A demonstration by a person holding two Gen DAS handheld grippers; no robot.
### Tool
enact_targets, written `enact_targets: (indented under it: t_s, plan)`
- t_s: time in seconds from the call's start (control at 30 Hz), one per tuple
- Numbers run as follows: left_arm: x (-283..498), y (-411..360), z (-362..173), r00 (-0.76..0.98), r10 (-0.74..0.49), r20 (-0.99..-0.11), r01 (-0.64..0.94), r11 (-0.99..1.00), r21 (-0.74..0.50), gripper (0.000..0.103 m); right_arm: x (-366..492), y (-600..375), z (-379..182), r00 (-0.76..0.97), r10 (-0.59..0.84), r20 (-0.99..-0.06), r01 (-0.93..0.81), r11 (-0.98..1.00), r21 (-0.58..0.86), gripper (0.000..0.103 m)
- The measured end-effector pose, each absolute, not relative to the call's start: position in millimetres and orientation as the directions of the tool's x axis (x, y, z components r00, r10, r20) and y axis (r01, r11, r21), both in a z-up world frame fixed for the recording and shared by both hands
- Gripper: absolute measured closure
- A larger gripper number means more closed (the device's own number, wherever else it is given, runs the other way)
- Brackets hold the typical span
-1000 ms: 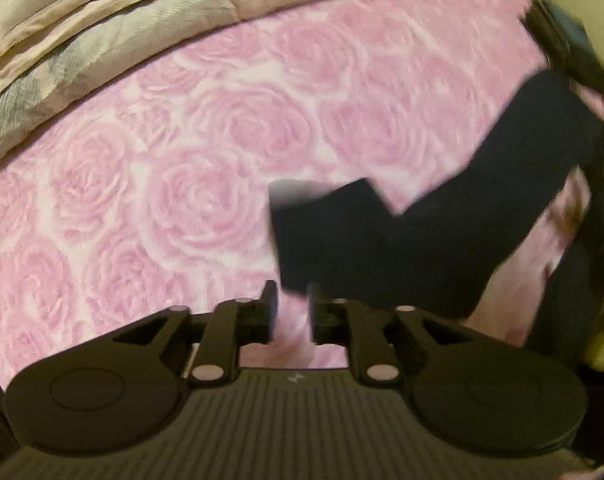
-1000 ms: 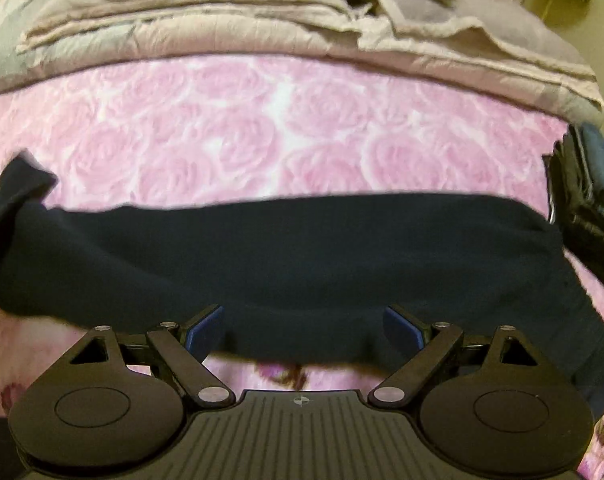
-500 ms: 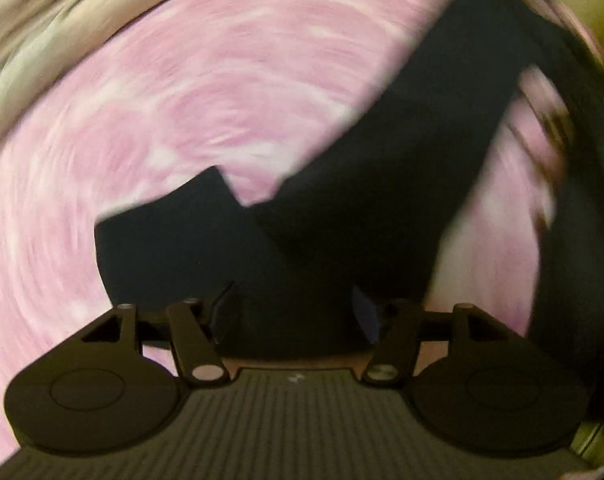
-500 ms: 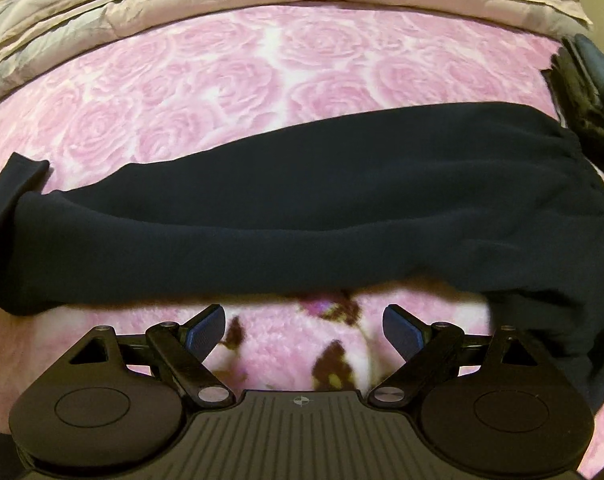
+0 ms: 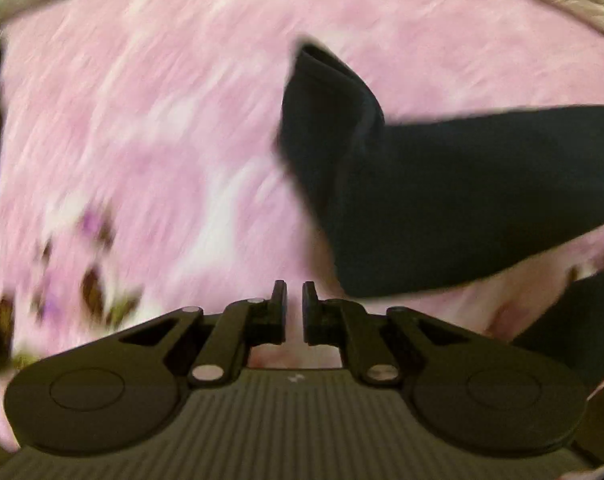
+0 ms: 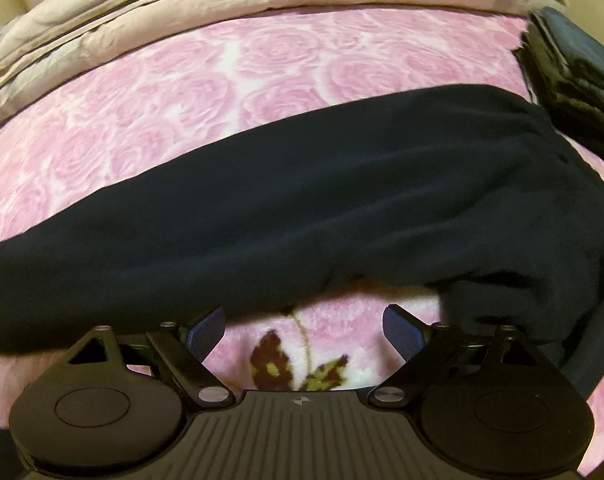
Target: Fold clothes
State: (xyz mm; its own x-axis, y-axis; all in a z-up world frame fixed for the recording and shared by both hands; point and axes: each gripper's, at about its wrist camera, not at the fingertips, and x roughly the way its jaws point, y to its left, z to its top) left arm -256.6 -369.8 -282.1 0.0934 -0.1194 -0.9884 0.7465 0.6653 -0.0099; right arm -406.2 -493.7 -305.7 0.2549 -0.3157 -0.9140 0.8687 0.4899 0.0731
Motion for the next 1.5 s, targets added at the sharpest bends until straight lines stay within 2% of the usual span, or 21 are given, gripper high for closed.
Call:
enact_targets:
  t_s: [0.07, 0.13, 0.2, 0.27, 0.47, 0.67, 0.9, 1.13, 1.17, 1.2, 1.23, 1.27, 1.3, 1.37, 1.5]
  plan:
    - [-254.4, -358.0, -285.1, 0.109, -0.084, -0.99, 0.707, 0.707, 0.017, 0.096, -407.0, -494.5, -303.7, 0.26, -0.31, -0.915, 0.854, 0.517, 0.068, 0.014]
    - [-254.9, -356.6, -277.9, 0.132, -0.11, -0.985, 0.705, 0.709, 0.015, 0.094, -408.2, -495.3, -300.2, 0.256, -0.312, -0.915, 0.846, 0.53, 0.055, 0.014]
    - [-254.6, -363.0, -269.6, 0.148, -0.15, -0.978, 0.715, 0.699, 0.001, 0.088, -411.0, -499.6, -293.6, 0.252, -0.321, -0.913, 0.848, 0.528, 0.048, 0.014]
    - [-253.0, -375.4, -264.1, 0.158, -0.183, -0.97, 0.741, 0.671, -0.006, 0.076, -411.3, -504.9, -286.9, 0.248, -0.33, -0.911, 0.845, 0.534, 0.036, 0.014]
    - [-264.1, -438.7, -265.1, 0.097, -0.29, -0.952, 0.888, 0.457, -0.049, 0.068, -418.4, -520.1, -260.2, 0.227, -0.375, -0.899, 0.818, 0.574, -0.033, 0.014]
    - [-300.3, -536.7, -279.1, 0.004, -0.36, -0.933, 0.96, 0.261, -0.097, 0.064, -463.2, -579.4, -244.7, 0.199, -0.431, -0.88, 0.823, 0.561, -0.089, 0.014]
    - [-352.8, -671.5, -311.7, -0.07, -0.378, -0.923, 0.99, 0.086, -0.111, 0.063, -522.5, -709.7, -281.0, 0.225, -0.397, -0.89, 0.737, 0.666, -0.111, 0.015]
    - [-395.5, -746.3, -347.4, -0.028, -0.296, -0.955, 0.998, -0.066, -0.008, 0.063, -525.7, -792.3, -337.4, 0.299, -0.263, -0.917, 0.442, 0.89, -0.111, 0.015]
    - [-395.9, -749.0, -348.3, -0.032, -0.287, -0.958, 0.998, -0.067, -0.013, 0.066, -523.6, -799.9, -346.6, 0.3, -0.234, -0.925, 0.41, 0.907, -0.097, 0.019]
    - [-396.4, -751.8, -349.1, -0.036, -0.278, -0.96, 0.998, -0.067, -0.018, 0.072, -523.3, -806.5, -353.8, 0.301, -0.188, -0.935, 0.398, 0.916, -0.056, 0.042]
    - [-396.1, -752.5, -347.7, -0.041, -0.269, -0.962, 0.998, -0.064, -0.025, 0.086, -523.0, -813.0, -359.9, 0.303, -0.146, -0.942, 0.389, 0.921, -0.017, 0.045]
    - [-395.6, -752.2, -345.3, -0.047, -0.261, -0.964, 0.998, -0.06, -0.033, 0.099, -522.8, -819.1, -359.6, 0.315, -0.123, -0.941, 0.405, 0.914, 0.016, 0.056]
    - [-394.6, -753.2, -341.7, -0.046, -0.263, -0.964, 0.998, -0.051, -0.033, 0.099, -522.7, -824.8, -358.4, 0.328, -0.105, -0.939, 0.417, 0.908, 0.044, 0.083]
    - [-391.2, -756.6, -330.1, -0.028, -0.29, -0.957, 0.999, -0.023, -0.022, 0.099, -522.4, -831.5, -345.6, 0.356, -0.114, -0.927, 0.417, 0.908, 0.049, 0.088]
    - [-374.9, -780.0, -307.4, 0.029, -0.378, -0.925, 0.998, 0.061, 0.007, 0.098, -519.1, -843.3, -330.4, 0.375, -0.24, -0.896, 0.462, 0.886, -0.044, 0.088]
